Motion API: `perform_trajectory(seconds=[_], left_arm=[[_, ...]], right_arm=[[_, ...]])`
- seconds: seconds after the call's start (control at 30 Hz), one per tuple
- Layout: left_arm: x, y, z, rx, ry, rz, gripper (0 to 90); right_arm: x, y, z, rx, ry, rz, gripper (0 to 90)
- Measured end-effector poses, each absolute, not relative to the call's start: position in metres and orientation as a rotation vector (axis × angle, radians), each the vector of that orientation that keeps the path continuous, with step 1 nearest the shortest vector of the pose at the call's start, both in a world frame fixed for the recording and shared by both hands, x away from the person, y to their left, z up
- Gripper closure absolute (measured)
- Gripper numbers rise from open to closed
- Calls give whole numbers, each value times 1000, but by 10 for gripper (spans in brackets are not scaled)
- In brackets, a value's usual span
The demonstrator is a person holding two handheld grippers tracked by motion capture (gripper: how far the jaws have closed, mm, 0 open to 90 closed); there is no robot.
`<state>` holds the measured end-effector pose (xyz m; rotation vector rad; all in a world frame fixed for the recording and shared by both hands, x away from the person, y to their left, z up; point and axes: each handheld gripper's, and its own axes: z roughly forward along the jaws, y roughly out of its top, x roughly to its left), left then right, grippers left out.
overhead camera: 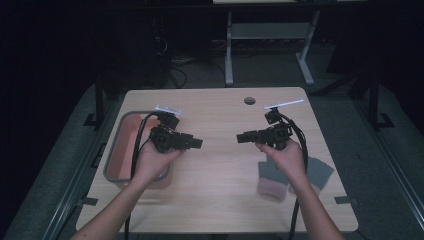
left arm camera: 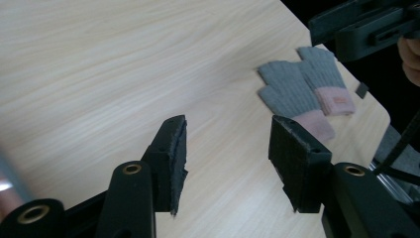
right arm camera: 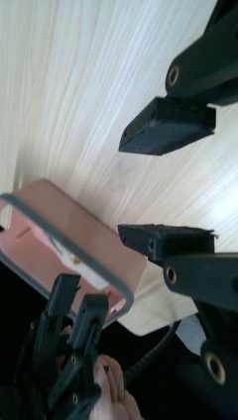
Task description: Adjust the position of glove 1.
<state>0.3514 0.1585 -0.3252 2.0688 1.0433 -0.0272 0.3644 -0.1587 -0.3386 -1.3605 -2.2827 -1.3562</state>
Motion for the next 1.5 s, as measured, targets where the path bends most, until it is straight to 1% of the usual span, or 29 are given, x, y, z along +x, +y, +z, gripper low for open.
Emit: perform_trajectory(seconds=[0.5,0.8,1.07,1.5], left_arm=[[342,120,-334,2085,974,-60,468],[341,107,-343,2079,954,-77,442],[341,90,-353,2081,946,-103,388],[338,65,-371,2109,914,-132,353]], right_arm=[[339,-209,-354,-1454,-2347,-1323,513],[327,-229,-367,-1492,-2427,-1285,482],[314,-244,-382,-1518,-2479,-1249,469],[300,-263,-406,-1611,-2613,-1068,448]])
